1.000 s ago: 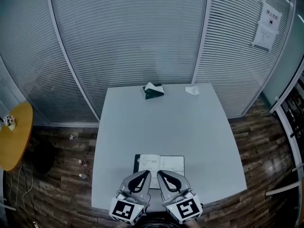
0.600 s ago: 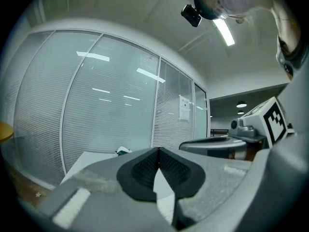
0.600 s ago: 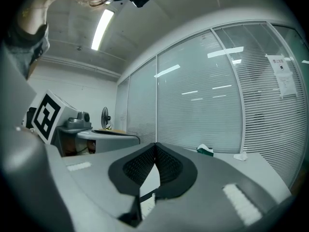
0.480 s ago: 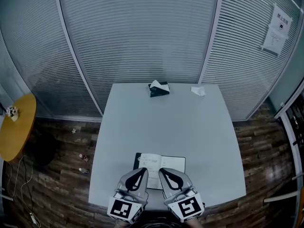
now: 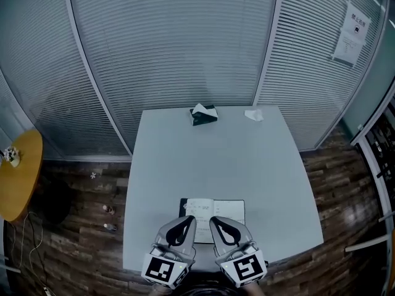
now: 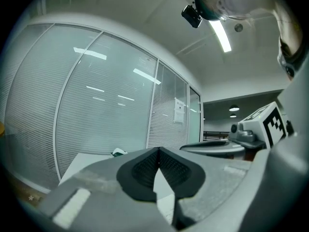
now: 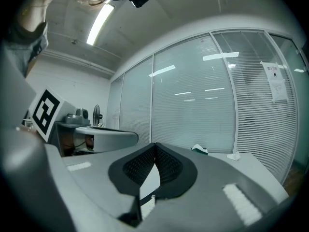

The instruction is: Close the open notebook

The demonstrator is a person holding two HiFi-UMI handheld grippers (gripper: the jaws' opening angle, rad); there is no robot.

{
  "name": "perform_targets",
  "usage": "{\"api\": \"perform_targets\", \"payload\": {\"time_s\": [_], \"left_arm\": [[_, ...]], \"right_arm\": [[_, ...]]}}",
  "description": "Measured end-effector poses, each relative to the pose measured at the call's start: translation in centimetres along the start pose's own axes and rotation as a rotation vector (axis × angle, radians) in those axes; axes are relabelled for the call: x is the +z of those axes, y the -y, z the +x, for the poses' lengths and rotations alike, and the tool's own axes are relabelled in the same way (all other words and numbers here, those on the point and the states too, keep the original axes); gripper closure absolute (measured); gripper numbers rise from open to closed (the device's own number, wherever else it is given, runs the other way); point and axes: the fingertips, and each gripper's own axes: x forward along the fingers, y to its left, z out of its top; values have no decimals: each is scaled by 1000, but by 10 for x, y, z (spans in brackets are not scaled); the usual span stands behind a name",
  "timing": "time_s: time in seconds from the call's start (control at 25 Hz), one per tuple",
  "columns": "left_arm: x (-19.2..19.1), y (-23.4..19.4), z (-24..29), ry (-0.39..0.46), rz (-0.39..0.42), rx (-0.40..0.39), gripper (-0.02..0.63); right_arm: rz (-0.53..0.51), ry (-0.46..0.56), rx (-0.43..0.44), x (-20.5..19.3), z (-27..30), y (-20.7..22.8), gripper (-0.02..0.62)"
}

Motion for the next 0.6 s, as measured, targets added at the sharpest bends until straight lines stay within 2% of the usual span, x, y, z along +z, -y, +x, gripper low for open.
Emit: {"api": "perform_targets", "payload": {"time_s": [0.4, 0.6], "left_arm": [[-19, -7, -12, -31, 3, -62, 603], [-26, -7, -15, -49, 10, -62, 603]], "right_arm": [[-7, -21, -59, -14, -5, -20, 594], [0, -16, -71, -16, -7, -21, 594]]}}
